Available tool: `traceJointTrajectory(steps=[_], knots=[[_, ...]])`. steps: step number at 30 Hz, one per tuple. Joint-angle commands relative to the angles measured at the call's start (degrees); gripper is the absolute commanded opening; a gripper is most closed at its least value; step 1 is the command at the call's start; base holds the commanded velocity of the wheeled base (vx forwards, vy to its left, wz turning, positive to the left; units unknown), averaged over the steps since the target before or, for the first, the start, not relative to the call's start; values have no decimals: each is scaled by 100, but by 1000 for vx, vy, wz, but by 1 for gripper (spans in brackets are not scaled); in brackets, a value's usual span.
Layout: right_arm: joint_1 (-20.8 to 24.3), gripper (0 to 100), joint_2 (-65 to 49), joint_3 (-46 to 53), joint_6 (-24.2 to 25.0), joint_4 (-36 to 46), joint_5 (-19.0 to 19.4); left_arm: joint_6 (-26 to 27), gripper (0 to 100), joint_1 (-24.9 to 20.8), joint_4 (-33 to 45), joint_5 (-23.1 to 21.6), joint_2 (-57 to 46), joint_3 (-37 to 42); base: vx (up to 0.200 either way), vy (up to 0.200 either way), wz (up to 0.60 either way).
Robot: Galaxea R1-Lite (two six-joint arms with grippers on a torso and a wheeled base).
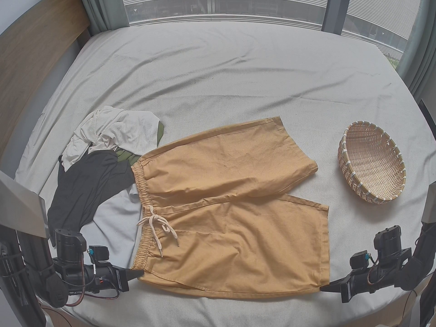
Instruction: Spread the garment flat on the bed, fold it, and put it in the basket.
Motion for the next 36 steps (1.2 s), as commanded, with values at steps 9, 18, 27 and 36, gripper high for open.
traceJointTrajectory(steps=[9, 18, 27, 36], knots=[[77, 0, -417, 99, -123, 516, 3, 403, 0, -72, 1435, -381, -894, 101, 0, 0, 0], [182, 0, -804, 99, -149, 1131, 3, 693, 0, -72, 2130, -389, -1078, 101, 0, 0, 0], [130, 0, -821, 37, -114, 867, 29, 710, 0, -37, 1910, -442, -1201, 66, 0, 0, 0], [-169, 0, -760, -130, 440, -917, 407, -107, 0, -19, -613, -521, -621, 40, 0, 0, 0]])
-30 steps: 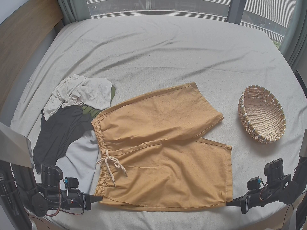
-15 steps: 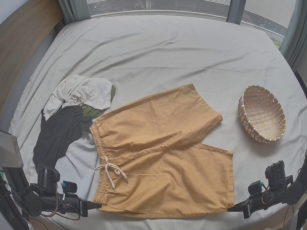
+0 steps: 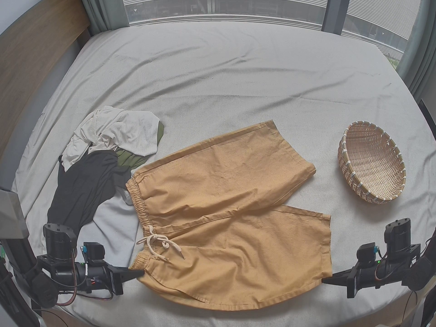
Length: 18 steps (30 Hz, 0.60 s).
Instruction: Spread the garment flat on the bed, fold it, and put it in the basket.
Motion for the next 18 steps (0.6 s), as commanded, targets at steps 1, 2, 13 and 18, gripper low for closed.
traceJointTrajectory(steps=[1, 2, 13, 18], knots=[[-190, 0, 34, -150, 374, -771, 90, -504, 0, 0, -1274, 44, 612, 46, 0, 0, 0], [-190, 0, 34, -150, 374, -771, 90, -504, 0, 0, -1274, 44, 612, 46, 0, 0, 0], [-199, 0, 60, -695, 1526, -2010, 46, -715, 0, -61, -1555, 290, 550, -147, 0, 0, 0], [-208, 0, 183, -853, 1728, -2370, 29, -1418, 0, -246, -1546, 272, -12, -156, 0, 0, 0]])
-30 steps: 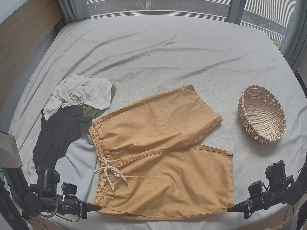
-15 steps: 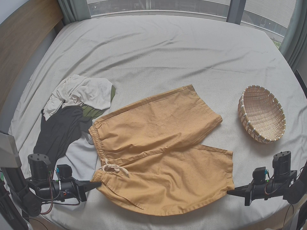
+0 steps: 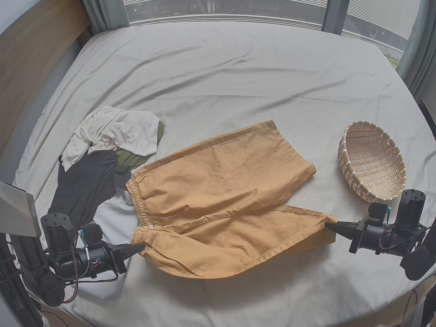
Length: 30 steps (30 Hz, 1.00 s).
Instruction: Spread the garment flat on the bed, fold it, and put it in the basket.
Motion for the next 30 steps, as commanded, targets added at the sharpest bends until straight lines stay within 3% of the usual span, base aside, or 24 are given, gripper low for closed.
traceJointTrajectory(steps=[1, 18, 30], knots=[[-9, 0, 144, -188, 120, -280, -13, -421, 0, -162, 1, 8, -550, -36, 0, 0, 0], [52, 0, 319, -1208, 472, -579, -514, -535, 0, -188, 1, 17, -814, -150, 0, 0, 0], [52, 0, 355, -2025, 586, -307, -540, -966, 0, -118, 19, 43, -910, -361, 0, 0, 0]])
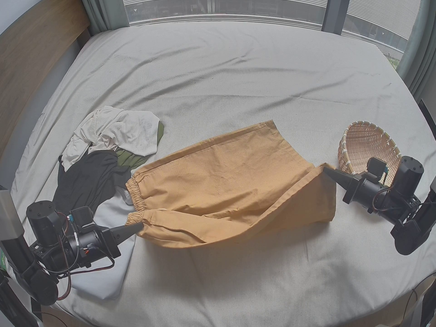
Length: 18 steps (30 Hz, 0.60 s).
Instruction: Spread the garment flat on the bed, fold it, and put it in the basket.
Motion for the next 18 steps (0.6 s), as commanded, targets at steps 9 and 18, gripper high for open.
traceJointTrajectory(steps=[9, 18], knots=[[107, 0, 200, -1186, 94, 501, -1, -321, 0, 132, 16, 342, -75, -389, 0, 0, 0], [221, 0, 287, -2188, 129, 1310, -10, -330, 0, 114, 25, 377, -58, -406, 0, 0, 0]])
